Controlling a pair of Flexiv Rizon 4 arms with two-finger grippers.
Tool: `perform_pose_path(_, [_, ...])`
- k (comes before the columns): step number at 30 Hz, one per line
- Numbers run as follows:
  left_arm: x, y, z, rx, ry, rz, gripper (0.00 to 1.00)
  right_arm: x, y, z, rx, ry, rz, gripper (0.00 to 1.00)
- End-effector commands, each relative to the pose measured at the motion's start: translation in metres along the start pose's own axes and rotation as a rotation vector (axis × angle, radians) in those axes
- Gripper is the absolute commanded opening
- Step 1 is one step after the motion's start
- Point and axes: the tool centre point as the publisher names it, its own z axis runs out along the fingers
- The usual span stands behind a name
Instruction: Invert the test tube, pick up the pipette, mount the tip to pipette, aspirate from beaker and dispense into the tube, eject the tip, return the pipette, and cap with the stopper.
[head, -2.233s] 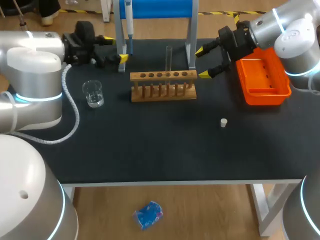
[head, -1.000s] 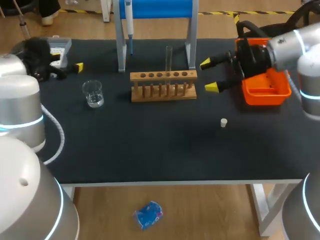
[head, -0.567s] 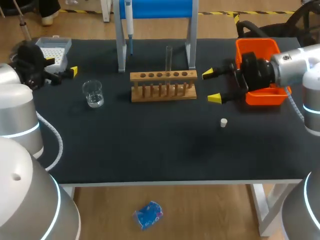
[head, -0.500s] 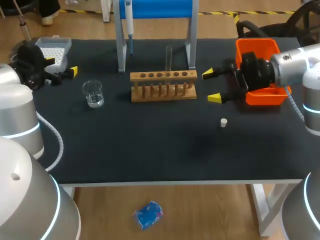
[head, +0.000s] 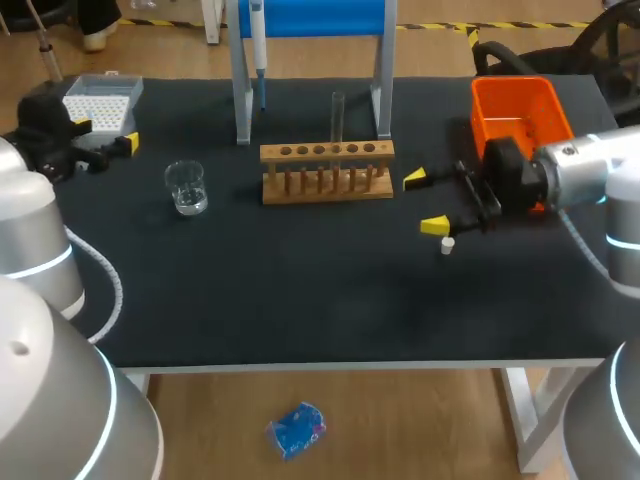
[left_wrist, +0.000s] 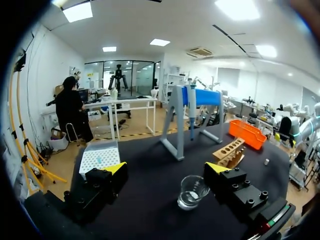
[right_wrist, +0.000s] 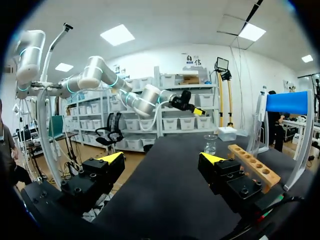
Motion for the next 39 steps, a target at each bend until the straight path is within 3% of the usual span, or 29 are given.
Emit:
perform_pose_path(1, [-0.004, 0.008, -0.003, 0.063, -0.011, -0.008, 1.0, 0.005, -0.006, 0.0, -0.048, 0.0, -0.008, 1.0])
perform_pose_path(16, [-0.004, 0.008, -0.003, 0.063, -0.011, -0.008, 1.0, 0.008, -0.002, 0.001, -0.035, -0.019, -0.054, 1.0])
perform_pose_path(23, [-0.029, 0.015, 0.005, 0.05, -0.071, 0.003, 1.0, 0.008, -0.002, 0.001, -0.035, -0.019, -0.054, 1.0])
perform_pose_path(27, [-0.05, 0.015, 0.016, 0.004, -0.019, -0.002, 1.0, 0.008, -0.002, 0.001, -0.035, -0.019, -0.054, 1.0])
perform_pose_path(34, [-0.088, 0.018, 0.035, -0.053, -0.01, 0.022, 1.0, 0.008, -0.002, 0.001, -0.035, -0.019, -0.054, 1.0])
perform_pose_path(39, [-0.101, 0.017, 0.044, -0.057, -0.01, 0.027, 1.0, 0.008, -0.002, 0.001, -0.035, -0.019, -0.054, 1.0])
